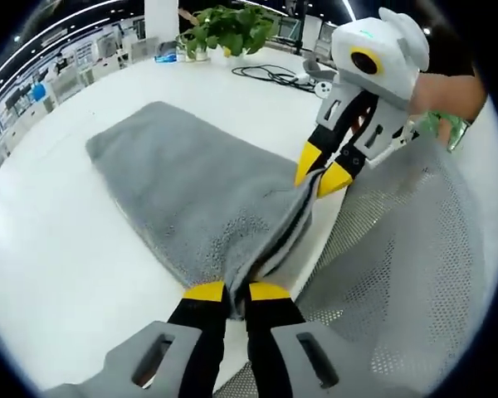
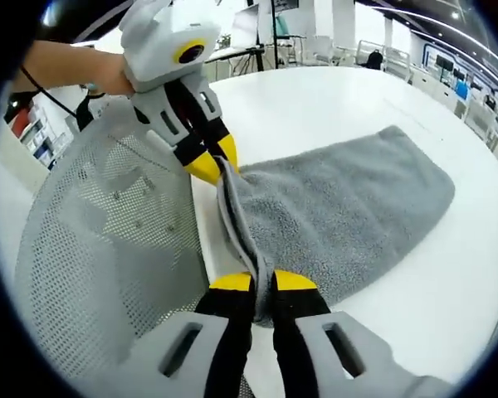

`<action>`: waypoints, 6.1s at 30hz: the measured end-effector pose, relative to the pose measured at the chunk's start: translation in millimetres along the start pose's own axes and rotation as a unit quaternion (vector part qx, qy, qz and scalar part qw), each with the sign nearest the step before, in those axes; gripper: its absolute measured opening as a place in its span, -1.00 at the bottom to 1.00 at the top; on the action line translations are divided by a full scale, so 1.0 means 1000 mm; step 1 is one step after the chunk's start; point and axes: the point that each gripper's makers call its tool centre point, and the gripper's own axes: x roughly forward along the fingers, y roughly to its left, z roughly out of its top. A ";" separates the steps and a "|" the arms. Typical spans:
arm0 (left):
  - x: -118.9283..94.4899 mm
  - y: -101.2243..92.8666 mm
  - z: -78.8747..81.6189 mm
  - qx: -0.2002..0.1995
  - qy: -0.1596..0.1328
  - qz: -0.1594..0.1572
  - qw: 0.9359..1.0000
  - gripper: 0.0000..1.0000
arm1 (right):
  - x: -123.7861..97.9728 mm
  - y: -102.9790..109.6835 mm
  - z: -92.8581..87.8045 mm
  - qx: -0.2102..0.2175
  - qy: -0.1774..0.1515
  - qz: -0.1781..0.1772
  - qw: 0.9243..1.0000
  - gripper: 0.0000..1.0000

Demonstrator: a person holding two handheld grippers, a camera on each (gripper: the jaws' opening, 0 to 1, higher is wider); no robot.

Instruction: Fold the towel on the table until its edges align and the towel forms a compact rectangular stack.

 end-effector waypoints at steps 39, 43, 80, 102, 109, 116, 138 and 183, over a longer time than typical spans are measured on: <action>-0.088 0.025 0.129 -0.097 -0.228 0.008 0.969 -0.87 | -0.091 -0.028 0.088 0.178 -0.162 0.035 0.970 -0.91; -0.092 0.027 0.134 -0.094 -0.234 0.009 0.968 -0.87 | -0.093 -0.024 0.094 0.165 -0.162 0.039 0.972 -0.91; -0.045 0.042 0.127 0.035 -0.171 0.020 0.984 -0.51 | -0.073 -0.108 0.108 0.255 -0.138 0.000 0.957 -0.91; -0.047 0.039 0.103 0.046 -0.111 -0.007 0.993 -0.88 | -0.076 -0.045 0.077 0.230 -0.104 0.076 0.964 -0.91; -0.058 0.031 0.104 0.006 -0.123 -0.041 0.992 -0.88 | -0.079 -0.026 0.074 0.219 -0.091 0.108 0.965 -0.91; -0.056 0.050 0.119 -0.009 -0.153 -0.005 0.988 -0.87 | -0.080 -0.057 0.088 0.211 -0.119 0.060 0.968 -0.90; -0.013 0.104 0.165 -0.034 -0.181 0.067 0.981 -0.87 | -0.062 -0.162 0.095 0.086 -0.124 -0.121 0.981 -0.89; 0.082 0.175 0.138 -0.096 -0.107 0.112 0.983 -0.72 | 0.007 -0.234 0.054 0.045 -0.060 -0.190 0.979 -0.94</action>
